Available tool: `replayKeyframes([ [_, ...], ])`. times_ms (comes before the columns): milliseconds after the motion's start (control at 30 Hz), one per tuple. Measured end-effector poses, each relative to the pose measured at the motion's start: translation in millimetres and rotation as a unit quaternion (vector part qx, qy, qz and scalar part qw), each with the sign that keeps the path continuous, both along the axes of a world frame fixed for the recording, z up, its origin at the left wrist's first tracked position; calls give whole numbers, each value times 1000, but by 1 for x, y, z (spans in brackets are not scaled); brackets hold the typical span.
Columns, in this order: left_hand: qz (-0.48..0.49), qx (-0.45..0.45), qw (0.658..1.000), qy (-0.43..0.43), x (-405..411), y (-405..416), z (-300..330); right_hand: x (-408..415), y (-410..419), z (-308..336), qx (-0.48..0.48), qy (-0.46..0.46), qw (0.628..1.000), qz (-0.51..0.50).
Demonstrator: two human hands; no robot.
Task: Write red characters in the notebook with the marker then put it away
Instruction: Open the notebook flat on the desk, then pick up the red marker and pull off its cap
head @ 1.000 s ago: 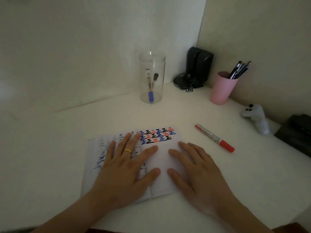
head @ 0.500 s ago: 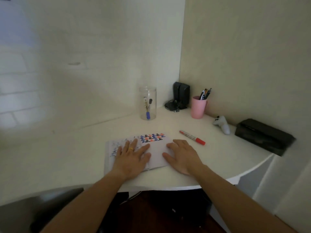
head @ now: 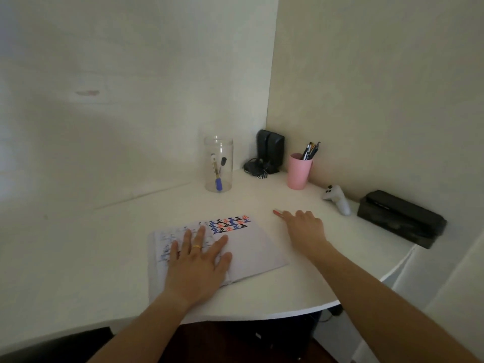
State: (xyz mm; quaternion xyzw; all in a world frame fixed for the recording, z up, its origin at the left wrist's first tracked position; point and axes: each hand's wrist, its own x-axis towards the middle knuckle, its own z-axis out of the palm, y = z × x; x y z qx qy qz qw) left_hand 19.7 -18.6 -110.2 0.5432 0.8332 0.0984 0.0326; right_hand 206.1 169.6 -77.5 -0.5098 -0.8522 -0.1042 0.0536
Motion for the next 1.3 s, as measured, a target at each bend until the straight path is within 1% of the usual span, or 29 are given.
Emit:
replayKeyframes([
  [100,-7,-46,998,-35,-4,4,8,-14,2,6,37,0,999,31],
  [167,-24,-100,992,-69,-10,7,19,-27,1,10,31,35,997,55],
  [233,-44,-146,984,-89,-19,8,32,-43,-2,14,6,142,986,82],
  [300,-59,-171,979,-99,-26,10,46,-59,-5,20,-40,281,953,110],
  [367,-69,-158,981,-86,-35,16,56,-73,-7,29,-122,399,899,131],
  [400,-70,-130,986,-80,-41,21,58,-78,-7,34,-189,458,859,133],
  [433,-68,-91,990,-88,-47,28,60,-82,-7,37,-267,509,807,133],
  [467,-64,-47,991,-104,-55,36,60,-85,-5,40,-340,546,755,130],
  [500,-57,0,992,-115,-63,45,60,-88,-3,42,-394,570,710,129],
  [567,-46,102,985,-130,-76,68,58,-93,5,41,-456,599,645,132],
  [600,-43,148,974,-166,-80,78,56,-95,10,38,-475,615,615,133],
  [633,-42,189,954,-229,-81,87,54,-97,14,34,-491,630,587,131],
  [667,-47,229,925,-301,-82,93,51,-99,17,29,-501,644,564,128],
  [700,-56,267,897,-348,-83,97,47,-100,19,23,-503,653,552,124],
  [733,-71,296,883,-358,-83,98,44,-101,21,17,-497,657,553,124],
  [767,-92,310,881,-344,-83,98,41,-101,22,12,-486,656,563,128],
  [800,-111,308,889,-320,-83,98,37,-101,22,7,-473,651,577,138],
  [867,-150,265,916,-261,-80,98,34,-103,21,2,-439,642,606,166],
  [900,-167,241,929,-228,-77,98,33,-103,18,1,-421,642,615,179],
  [967,-195,209,949,-133,-75,96,30,-104,12,2,-392,646,625,199],
  [1000,-209,218,949,-90,-76,96,28,-105,9,2,-384,649,624,205],
  [1067,-221,242,944,-35,-78,94,26,-107,4,3,-369,653,629,205],
  [1133,-215,247,945,-21,-77,93,26,-108,1,2,-350,653,641,200],
  [1200,-214,240,947,-27,-70,93,28,-108,-2,3,-342,661,638,198],
  [1233,-212,228,949,-42,-67,92,28,-108,-4,4,-341,665,633,200],
  [1300,-213,235,943,-96,-58,88,30,-107,-7,6,-345,670,624,206],
])
